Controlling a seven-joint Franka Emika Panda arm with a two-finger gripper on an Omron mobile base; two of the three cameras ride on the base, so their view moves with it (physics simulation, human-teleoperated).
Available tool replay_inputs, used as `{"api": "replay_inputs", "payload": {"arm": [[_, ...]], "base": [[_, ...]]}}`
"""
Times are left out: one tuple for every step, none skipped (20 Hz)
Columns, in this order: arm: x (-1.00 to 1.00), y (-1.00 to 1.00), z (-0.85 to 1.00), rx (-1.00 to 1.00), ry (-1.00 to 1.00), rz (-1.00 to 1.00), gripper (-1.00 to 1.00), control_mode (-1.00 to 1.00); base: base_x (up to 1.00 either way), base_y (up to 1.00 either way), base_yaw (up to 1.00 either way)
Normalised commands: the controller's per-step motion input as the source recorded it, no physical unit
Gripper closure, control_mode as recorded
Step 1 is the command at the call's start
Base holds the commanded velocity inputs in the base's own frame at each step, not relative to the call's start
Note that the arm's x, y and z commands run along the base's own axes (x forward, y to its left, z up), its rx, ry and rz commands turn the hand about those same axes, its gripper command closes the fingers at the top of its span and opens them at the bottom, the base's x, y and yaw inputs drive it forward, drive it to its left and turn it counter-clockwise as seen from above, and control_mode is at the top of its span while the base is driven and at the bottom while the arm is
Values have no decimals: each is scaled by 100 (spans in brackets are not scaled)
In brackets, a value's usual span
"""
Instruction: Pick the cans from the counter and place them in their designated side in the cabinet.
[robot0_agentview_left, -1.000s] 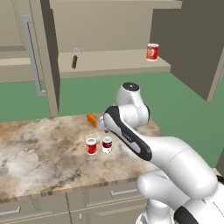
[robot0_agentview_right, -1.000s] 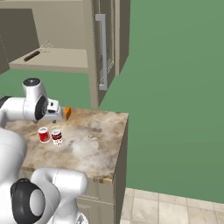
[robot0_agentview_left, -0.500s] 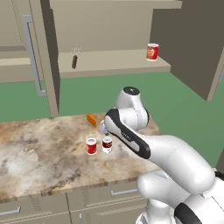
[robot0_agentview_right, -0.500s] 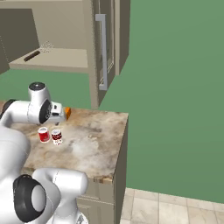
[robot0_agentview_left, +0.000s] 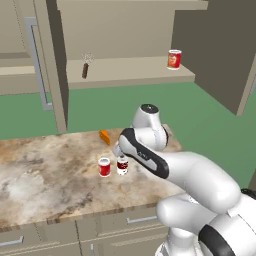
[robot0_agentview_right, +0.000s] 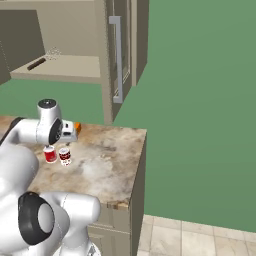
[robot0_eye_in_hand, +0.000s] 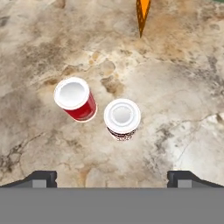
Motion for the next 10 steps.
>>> {"api": "replay_inputs", "payload": {"arm": [[15, 0, -15, 0, 0, 3, -100, -100], [16, 0, -15, 0, 0, 2, -100, -100], [15, 0, -14, 0, 0, 2, -100, -100], [16, 0, -14, 0, 0, 2, -100, -100], [16, 0, -14, 0, 0, 2, -100, -100], [15, 0, -14, 0, 0, 2, -100, -100], [17, 0, -13, 0, 0, 2, -100, -100], [13, 0, -12, 0, 0, 3, -100, -100], [11, 0, -11, 0, 0, 4, -100, -100], [9, 0, -11, 0, 0, 5, -100, -100]], "base": [[0, 0, 0], [0, 0, 0], [0, 0, 0], [0, 0, 0], [0, 0, 0], [0, 0, 0], [0, 0, 0], [0, 0, 0], [0, 0, 0], [0, 0, 0]]}}
